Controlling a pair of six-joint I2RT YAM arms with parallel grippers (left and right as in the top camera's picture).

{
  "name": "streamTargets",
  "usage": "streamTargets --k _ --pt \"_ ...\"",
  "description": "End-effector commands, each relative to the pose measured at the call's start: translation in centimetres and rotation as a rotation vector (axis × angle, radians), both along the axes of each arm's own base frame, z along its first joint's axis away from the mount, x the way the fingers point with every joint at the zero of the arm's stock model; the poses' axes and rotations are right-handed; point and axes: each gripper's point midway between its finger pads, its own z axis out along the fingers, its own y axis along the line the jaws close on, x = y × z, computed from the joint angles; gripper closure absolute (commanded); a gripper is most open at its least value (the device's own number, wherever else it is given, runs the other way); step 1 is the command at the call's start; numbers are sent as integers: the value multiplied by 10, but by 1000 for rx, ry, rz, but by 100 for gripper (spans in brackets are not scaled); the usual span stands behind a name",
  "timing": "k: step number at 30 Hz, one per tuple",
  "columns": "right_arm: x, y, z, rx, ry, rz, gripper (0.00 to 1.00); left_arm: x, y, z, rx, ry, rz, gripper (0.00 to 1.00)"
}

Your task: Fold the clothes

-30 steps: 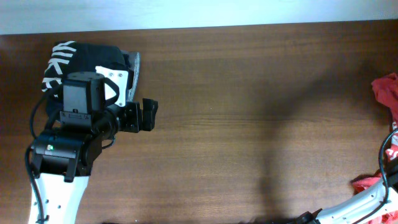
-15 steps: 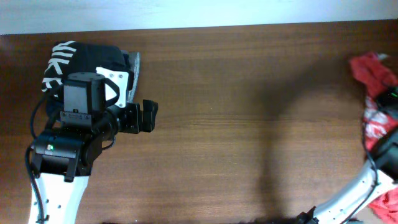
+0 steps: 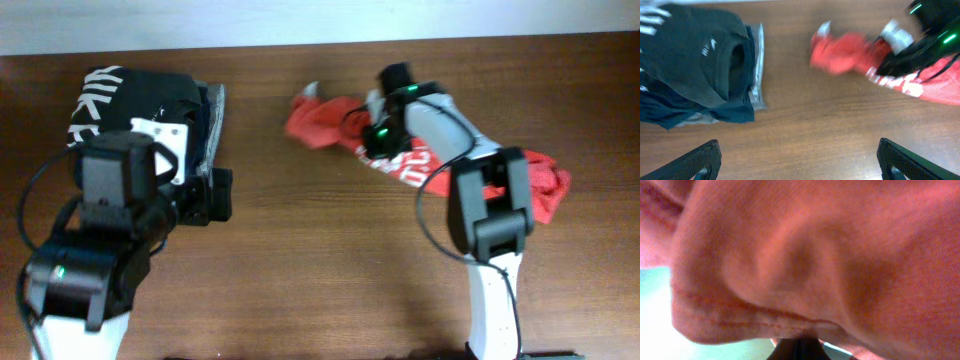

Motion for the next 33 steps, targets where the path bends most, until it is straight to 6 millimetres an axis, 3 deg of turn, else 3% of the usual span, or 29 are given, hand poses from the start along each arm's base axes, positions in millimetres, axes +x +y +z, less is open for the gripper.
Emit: streamTargets --k 1,4,6,8,11,13,14,15,17,19,21,23,25,28,29,30,33 --pt "-70 39 -37 -52 194 150 96 -16 8 26 19 -88 6 1" --pt "-106 71 -35 -78 233 284 96 -24 9 22 23 -62 6 1" --pt "-115 86 -30 -77 218 335 96 -28 8 10 28 -2 -1 1" --pt "-107 89 -14 -58 174 332 96 -27 6 1 27 42 -10 1" --pt "-76 76 31 -10 63 278 89 -18 0 -15 19 113 -30 1" --pt "-52 51 71 24 -27 204 77 -9 -5 -29 12 167 -43 3" --pt "-40 31 94 39 -76 148 62 -1 -7 -41 16 212 -45 7" --pt "-32 15 107 46 -103 102 50 4 -10 -48 13 239 -52 9" --pt "-20 -19 130 55 -144 2 37 14 -19 -64 -10 293 -77 11" --pt "-12 -77 150 55 -152 -173 28 32 -34 -90 -12 361 -114 11" --pt "-16 -124 150 44 -103 -316 25 44 -52 -114 4 415 -154 11" --pt "-31 -182 138 48 -12 -479 24 56 -89 -154 37 482 -242 11" --pt "-42 -214 129 49 29 -565 24 61 -119 -180 66 506 -314 10" --pt "-54 -236 121 80 67 -637 24 64 -144 -223 150 547 -377 11" --pt "-58 -241 118 81 79 -654 24 65 -150 -235 157 562 -387 15" --pt "-61 -245 115 81 90 -667 25 67 -154 -246 163 571 -383 20" --pt "-65 -246 108 80 107 -672 25 80 -154 -267 162 574 -289 21"
